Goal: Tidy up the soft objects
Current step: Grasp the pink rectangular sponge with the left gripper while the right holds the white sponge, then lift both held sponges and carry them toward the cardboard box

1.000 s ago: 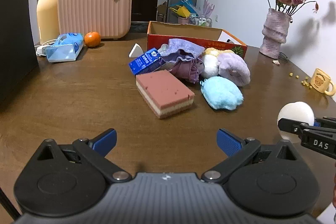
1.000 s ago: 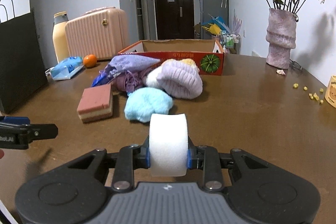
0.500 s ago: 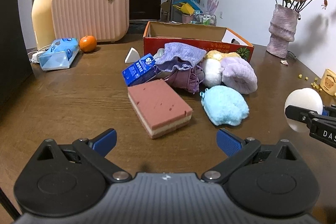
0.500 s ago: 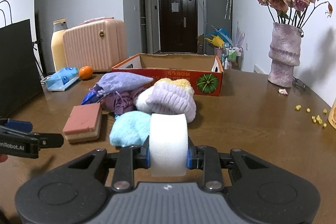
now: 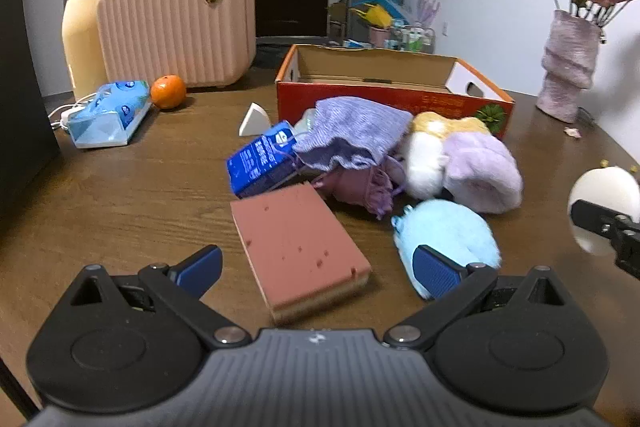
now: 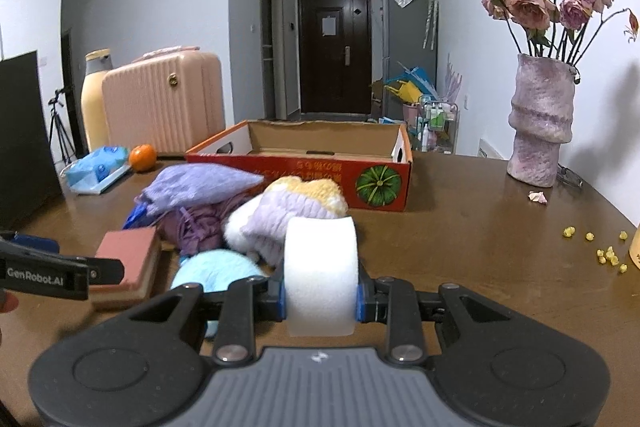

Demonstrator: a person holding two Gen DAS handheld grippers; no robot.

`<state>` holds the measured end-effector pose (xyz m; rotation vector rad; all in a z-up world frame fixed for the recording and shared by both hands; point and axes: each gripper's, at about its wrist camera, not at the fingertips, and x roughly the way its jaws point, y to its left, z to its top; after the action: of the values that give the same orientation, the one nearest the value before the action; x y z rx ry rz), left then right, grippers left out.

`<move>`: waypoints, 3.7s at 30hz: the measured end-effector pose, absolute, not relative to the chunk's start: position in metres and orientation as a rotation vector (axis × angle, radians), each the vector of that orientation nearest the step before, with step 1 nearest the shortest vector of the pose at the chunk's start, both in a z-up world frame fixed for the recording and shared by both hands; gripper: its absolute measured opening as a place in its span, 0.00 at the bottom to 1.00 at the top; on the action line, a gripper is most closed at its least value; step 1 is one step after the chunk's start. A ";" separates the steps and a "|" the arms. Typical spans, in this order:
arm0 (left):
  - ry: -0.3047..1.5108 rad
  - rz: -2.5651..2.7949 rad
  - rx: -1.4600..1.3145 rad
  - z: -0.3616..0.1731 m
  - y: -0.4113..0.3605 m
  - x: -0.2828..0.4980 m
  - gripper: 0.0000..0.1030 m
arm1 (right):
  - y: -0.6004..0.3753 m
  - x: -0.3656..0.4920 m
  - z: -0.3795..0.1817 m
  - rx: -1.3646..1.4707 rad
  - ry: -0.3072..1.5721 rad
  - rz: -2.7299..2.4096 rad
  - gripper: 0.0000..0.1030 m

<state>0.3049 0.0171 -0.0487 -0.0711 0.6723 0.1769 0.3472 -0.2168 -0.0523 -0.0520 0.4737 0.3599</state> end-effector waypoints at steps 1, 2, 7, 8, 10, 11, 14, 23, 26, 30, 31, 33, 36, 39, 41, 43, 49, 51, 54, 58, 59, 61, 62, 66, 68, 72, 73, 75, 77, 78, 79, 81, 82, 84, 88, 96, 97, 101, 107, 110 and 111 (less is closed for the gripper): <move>0.671 0.187 -0.069 -0.049 0.017 0.309 1.00 | -0.218 0.350 -0.054 -0.043 0.471 0.356 0.27; 0.669 0.198 -0.066 -0.051 0.017 0.313 1.00 | -0.219 0.353 -0.056 -0.037 0.474 0.352 0.27; 0.663 0.240 -0.086 -0.058 0.024 0.331 1.00 | -0.223 0.360 -0.061 -0.029 0.479 0.336 0.27; 0.671 0.241 -0.093 -0.060 0.026 0.335 1.00 | -0.224 0.360 -0.062 -0.028 0.478 0.333 0.27; 0.689 0.246 -0.091 -0.065 0.027 0.342 1.00 | -0.225 0.362 -0.064 -0.023 0.483 0.329 0.27; 0.693 0.249 -0.081 -0.067 0.027 0.345 1.00 | -0.225 0.364 -0.064 -0.022 0.486 0.327 0.27; 0.698 0.277 -0.042 -0.074 0.026 0.351 1.00 | -0.225 0.366 -0.067 -0.023 0.495 0.323 0.27; 0.753 0.284 -0.020 -0.091 0.026 0.368 1.00 | -0.222 0.366 -0.071 -0.038 0.502 0.322 0.27; 0.767 0.305 -0.023 -0.096 0.030 0.371 1.00 | -0.222 0.366 -0.072 -0.035 0.499 0.329 0.27; 0.777 0.309 -0.035 -0.099 0.034 0.372 1.00 | -0.222 0.364 -0.073 -0.032 0.490 0.337 0.27; 0.775 0.308 -0.037 -0.099 0.035 0.372 1.00 | -0.222 0.364 -0.073 -0.032 0.489 0.337 0.27; 0.774 0.306 -0.041 -0.100 0.036 0.372 1.00 | -0.222 0.364 -0.072 -0.030 0.486 0.340 0.27; 0.780 0.298 -0.065 -0.101 0.039 0.372 0.97 | -0.223 0.364 -0.072 -0.015 0.482 0.360 0.28; 0.784 0.284 -0.108 -0.101 0.044 0.370 0.80 | -0.222 0.363 -0.072 -0.017 0.475 0.364 0.28; 0.770 0.284 -0.104 -0.099 0.043 0.368 0.78 | -0.222 0.362 -0.072 -0.017 0.472 0.364 0.28; 0.760 0.279 -0.101 -0.098 0.042 0.365 0.77 | -0.222 0.363 -0.072 -0.017 0.470 0.361 0.28; 0.750 0.262 -0.127 -0.096 0.042 0.355 0.76 | -0.223 0.361 -0.072 -0.017 0.454 0.358 0.28; 0.744 0.260 -0.126 -0.094 0.041 0.350 0.76 | -0.224 0.360 -0.071 -0.020 0.442 0.356 0.28; 0.718 0.259 -0.120 -0.090 0.039 0.340 0.76 | -0.224 0.357 -0.070 -0.019 0.425 0.355 0.28; 0.674 0.257 -0.114 -0.082 0.036 0.323 0.76 | -0.225 0.353 -0.068 -0.013 0.407 0.353 0.28; 0.663 0.252 -0.113 -0.081 0.035 0.318 0.76 | -0.225 0.351 -0.068 -0.012 0.404 0.353 0.28; 0.636 0.242 -0.110 -0.077 0.033 0.306 0.76 | -0.224 0.348 -0.067 -0.009 0.397 0.352 0.28; 0.617 0.241 -0.109 -0.074 0.032 0.300 0.76 | -0.223 0.347 -0.067 -0.009 0.394 0.351 0.28; 0.549 0.232 -0.098 -0.066 0.029 0.277 0.76 | -0.221 0.339 -0.065 0.005 0.378 0.347 0.28; 0.527 0.216 -0.097 -0.064 0.029 0.268 0.76 | -0.220 0.335 -0.064 0.011 0.366 0.343 0.28; 0.486 0.197 -0.090 -0.058 0.028 0.259 0.76 | -0.218 0.332 -0.063 0.021 0.352 0.333 0.28; 0.478 0.195 -0.085 -0.056 0.028 0.257 0.76 | -0.218 0.332 -0.062 0.021 0.350 0.331 0.28; 0.463 0.191 -0.076 -0.052 0.028 0.254 0.76 | -0.217 0.333 -0.062 0.016 0.342 0.328 0.28; 0.449 0.189 -0.066 -0.048 0.027 0.253 0.76 | -0.216 0.334 -0.061 0.013 0.334 0.323 0.28; 0.440 0.185 -0.062 -0.046 0.027 0.253 0.76 | -0.216 0.334 -0.060 0.013 0.329 0.321 0.28; 0.431 0.180 -0.063 -0.044 0.027 0.252 0.76 | -0.217 0.335 -0.058 0.014 0.323 0.318 0.28; 0.417 0.169 -0.066 -0.041 0.027 0.252 0.76 | -0.216 0.337 -0.056 0.011 0.310 0.312 0.28; 0.413 0.164 -0.066 -0.040 0.027 0.253 0.76 | -0.215 0.338 -0.055 0.006 0.303 0.307 0.28; 0.405 0.156 -0.061 -0.036 0.025 0.256 0.76 | -0.214 0.341 -0.051 0.003 0.294 0.303 0.28; 0.375 0.141 -0.047 -0.027 0.022 0.262 0.76 | -0.209 0.350 -0.047 -0.001 0.283 0.295 0.28; 0.350 0.128 -0.058 -0.014 0.020 0.284 0.76 | -0.199 0.370 -0.038 -0.007 0.264 0.289 0.28; 0.348 0.127 -0.059 -0.012 0.020 0.287 0.76 | -0.197 0.373 -0.036 -0.008 0.257 0.289 0.28; 0.328 0.127 -0.042 -0.004 0.019 0.300 0.76 | -0.193 0.383 -0.029 0.003 0.238 0.288 0.28; 0.299 0.130 -0.037 0.010 0.017 0.318 0.76 | -0.189 0.401 -0.022 0.015 0.224 0.280 0.28; 0.282 0.127 -0.045 0.017 0.015 0.328 0.76 | -0.188 0.412 -0.018 0.032 0.213 0.274 0.28; 0.274 0.127 -0.049 0.020 0.015 0.333 0.76 | -0.187 0.416 -0.016 0.039 0.209 0.273 0.28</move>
<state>0.3327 0.0151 0.0198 -0.0488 0.2745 0.1273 0.4165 -0.1874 -0.0161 0.0391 0.2087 0.2730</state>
